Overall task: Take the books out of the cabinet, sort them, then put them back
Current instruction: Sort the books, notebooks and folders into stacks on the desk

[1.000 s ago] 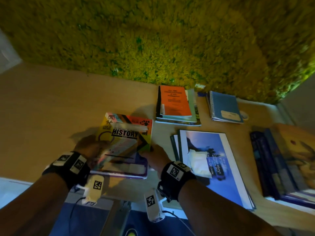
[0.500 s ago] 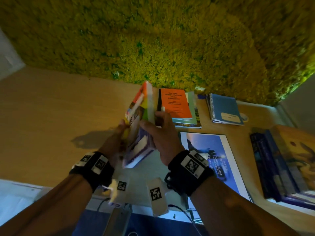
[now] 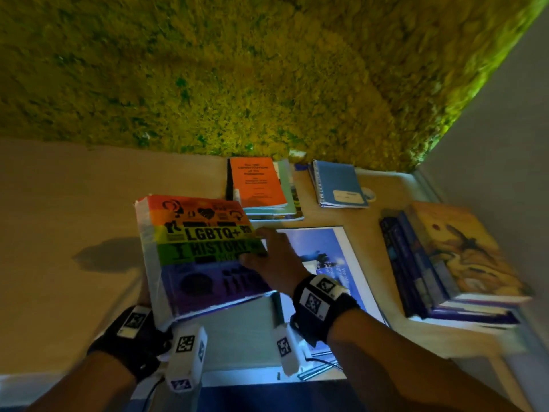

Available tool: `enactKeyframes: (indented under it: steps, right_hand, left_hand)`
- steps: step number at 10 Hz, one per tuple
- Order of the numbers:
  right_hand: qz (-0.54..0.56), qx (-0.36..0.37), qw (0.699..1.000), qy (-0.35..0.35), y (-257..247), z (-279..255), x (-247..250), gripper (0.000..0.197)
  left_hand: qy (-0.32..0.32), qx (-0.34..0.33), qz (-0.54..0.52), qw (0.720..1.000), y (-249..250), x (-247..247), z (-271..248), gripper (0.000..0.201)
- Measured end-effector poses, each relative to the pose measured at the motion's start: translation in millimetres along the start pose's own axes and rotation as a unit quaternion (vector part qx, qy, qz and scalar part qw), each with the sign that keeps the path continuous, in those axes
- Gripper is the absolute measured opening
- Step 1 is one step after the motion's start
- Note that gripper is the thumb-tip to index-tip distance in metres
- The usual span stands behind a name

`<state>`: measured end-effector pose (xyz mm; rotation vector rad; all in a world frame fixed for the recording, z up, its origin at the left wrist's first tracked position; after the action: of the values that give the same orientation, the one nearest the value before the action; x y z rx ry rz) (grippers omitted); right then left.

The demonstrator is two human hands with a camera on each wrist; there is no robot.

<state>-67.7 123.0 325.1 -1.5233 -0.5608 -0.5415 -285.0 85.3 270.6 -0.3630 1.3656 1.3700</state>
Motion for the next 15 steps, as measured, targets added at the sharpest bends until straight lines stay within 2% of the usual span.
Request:
enactKeyframes:
  steps: [1, 2, 3, 4, 5, 6, 8, 9, 10, 11, 12, 13, 14, 15]
  right_hand:
    - [0.223, -0.210, 0.951, -0.044, 29.1, 6.2, 0.6, 0.105]
    - [0.387, -0.276, 0.876, -0.079, 42.1, -4.5, 2.7, 0.065]
    - [0.403, -0.284, 0.869, -0.038, 60.3, -16.1, 15.9, 0.043]
    - [0.373, -0.269, 0.888, 0.032, 87.6, -25.9, 36.9, 0.055]
    - [0.295, -0.267, 0.912, 0.100, 122.0, -33.6, 60.1, 0.071]
    - [0.246, -0.268, 0.923, 0.124, 147.3, -44.3, 86.0, 0.064]
    - [0.168, -0.245, 0.940, 0.167, 175.0, -60.7, 142.0, 0.054]
    - [0.192, -0.242, 0.941, 0.137, 187.9, -65.4, 156.5, 0.033]
    - [0.207, -0.224, 0.946, 0.110, 203.4, -63.3, 163.4, 0.046]
    - [0.201, -0.188, 0.956, 0.099, 212.4, -54.4, 178.5, 0.068]
    - [0.223, -0.137, 0.961, 0.088, 198.1, -46.7, 207.6, 0.059]
    - [0.223, -0.080, 0.968, 0.085, 174.8, -44.3, 253.3, 0.043]
    - [0.170, -0.027, 0.976, 0.135, 168.6, -45.8, 311.9, 0.015]
    - [0.196, -0.039, 0.952, 0.233, 195.5, -45.7, 377.5, 0.014]
  left_hand:
    - [-0.095, 0.017, 0.101, 0.990, 2.0, 42.4, 8.8, 0.036]
    - [0.153, 0.009, -0.071, 0.986, -6.5, 93.6, 13.9, 0.057]
    - [0.136, 0.142, -0.134, 0.971, -13.7, 7.6, 31.8, 0.082]
    - [0.257, 0.164, 0.020, 0.952, -27.0, -52.4, 62.5, 0.098]
    - [0.357, 0.182, 0.137, 0.906, -56.5, -54.4, 76.2, 0.075]
    - [0.395, 0.196, 0.217, 0.871, -93.8, -55.0, 83.3, 0.040]
    - [0.396, 0.248, 0.294, 0.834, -144.2, -74.5, 99.6, 0.021]
    - [0.412, 0.246, 0.290, 0.828, -162.8, -82.6, 106.3, 0.024]
    - [0.413, 0.223, 0.285, 0.836, -174.8, -92.5, 117.2, 0.031]
    - [0.388, 0.196, 0.318, 0.843, -180.9, -99.3, 129.7, 0.037]
    - [0.390, 0.163, 0.301, 0.855, -186.0, -118.3, 145.4, 0.021]
    - [0.397, 0.123, 0.280, 0.865, -192.1, -143.5, 165.9, 0.025]
    - [0.408, 0.077, 0.277, 0.867, -194.5, -154.6, 187.7, 0.025]
    - [0.425, 0.046, 0.307, 0.851, -190.2, -166.7, 205.7, 0.033]
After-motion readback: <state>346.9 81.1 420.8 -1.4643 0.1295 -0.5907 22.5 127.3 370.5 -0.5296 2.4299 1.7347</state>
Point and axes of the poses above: each hand's wrist, its own z-axis towards the middle knuckle, its own x-axis out of the back of the hand, y = z × x, the point moved 2 cm from there along z, towards the middle knuckle, and after that the axes turned 12 degrees about y, right-handed, at the moved point
